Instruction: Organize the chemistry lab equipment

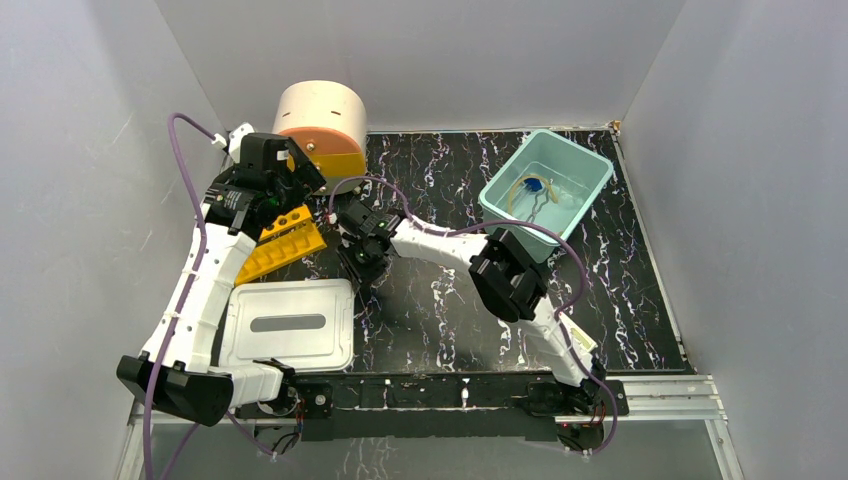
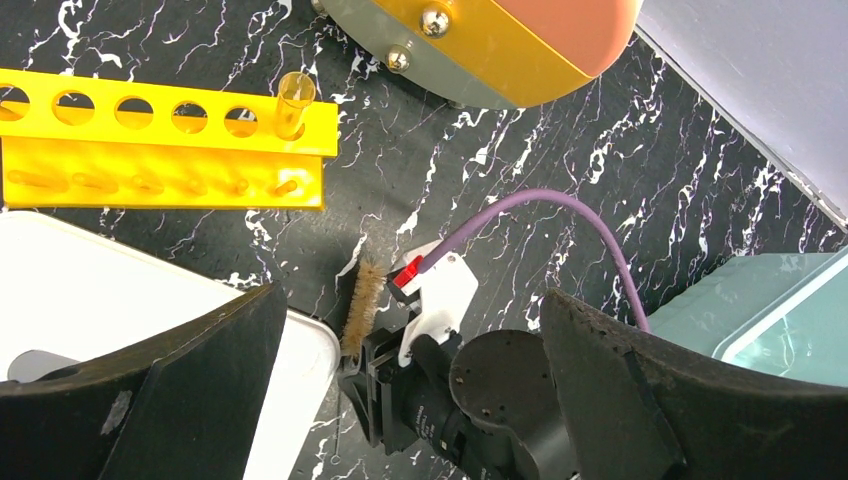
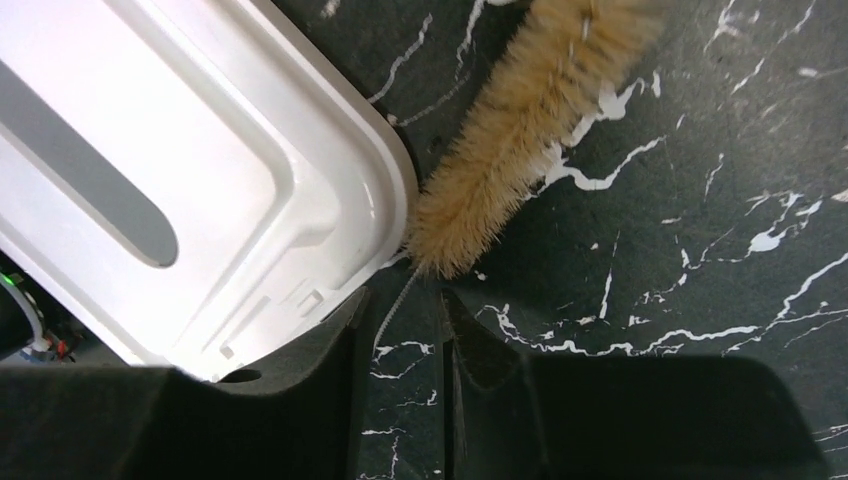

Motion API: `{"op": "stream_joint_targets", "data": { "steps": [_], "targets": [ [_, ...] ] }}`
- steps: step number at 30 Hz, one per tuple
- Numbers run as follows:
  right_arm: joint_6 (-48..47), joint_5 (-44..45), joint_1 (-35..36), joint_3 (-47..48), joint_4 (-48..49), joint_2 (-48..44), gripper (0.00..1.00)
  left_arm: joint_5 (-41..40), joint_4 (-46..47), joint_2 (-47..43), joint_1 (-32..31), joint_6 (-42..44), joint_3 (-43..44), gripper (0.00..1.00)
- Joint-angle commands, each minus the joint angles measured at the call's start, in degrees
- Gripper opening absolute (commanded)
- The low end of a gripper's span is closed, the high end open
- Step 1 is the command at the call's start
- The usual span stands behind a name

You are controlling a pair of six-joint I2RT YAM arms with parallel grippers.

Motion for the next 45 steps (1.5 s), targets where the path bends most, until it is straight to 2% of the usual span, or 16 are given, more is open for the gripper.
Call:
{"op": "stream_joint_targets", "data": {
  "steps": [1, 11, 15, 20, 29, 34, 40, 45],
  "targets": [
    [-0.92, -0.37, 0.08, 3.21, -3.09, 1.33, 0.35, -0.36, 0.82, -0.65, 0.27, 0.89, 0.19, 0.98],
    [-0.43, 3.24, 0.97, 8.54, -7.92, 5.35, 0.37, -0.43, 0.71, -1.16, 0.26, 0.99, -0.31, 0.98],
    [1.53, 12.67, 2.00, 11.41, -12.42, 7.18, 0.35, -0.61, 0.63, -1.47, 0.26, 1.03, -0.42, 0.98],
    [2.39, 19.95, 3.40, 14.96, -16.34, 10.18, 0.31, -1.44, 0.32, -1.74, 0.26, 0.90, -0.03, 0.98],
    [1.88, 23.97, 4.17, 19.21, -17.82, 12.19, 0.01, -1.53, 0.19, -1.83, 0.26, 1.07, 0.67, 0.98],
    [1.52, 27.77, 3.96, 15.63, -14.29, 6.41, 0.00, -2.70, -0.32, -2.08, 0.26, 1.72, 3.19, 0.98],
    [3.24, 33.49, 1.89, 1.90, -4.76, -7.99, 0.00, -4.98, -0.77, -2.53, 0.26, 2.54, 6.95, 0.98],
    [4.68, 37.41, -3.22, -7.47, 0.97, -20.07, 0.00, -4.46, -0.54, -2.20, 0.26, 2.75, 8.39, 0.98]
  ]
}}
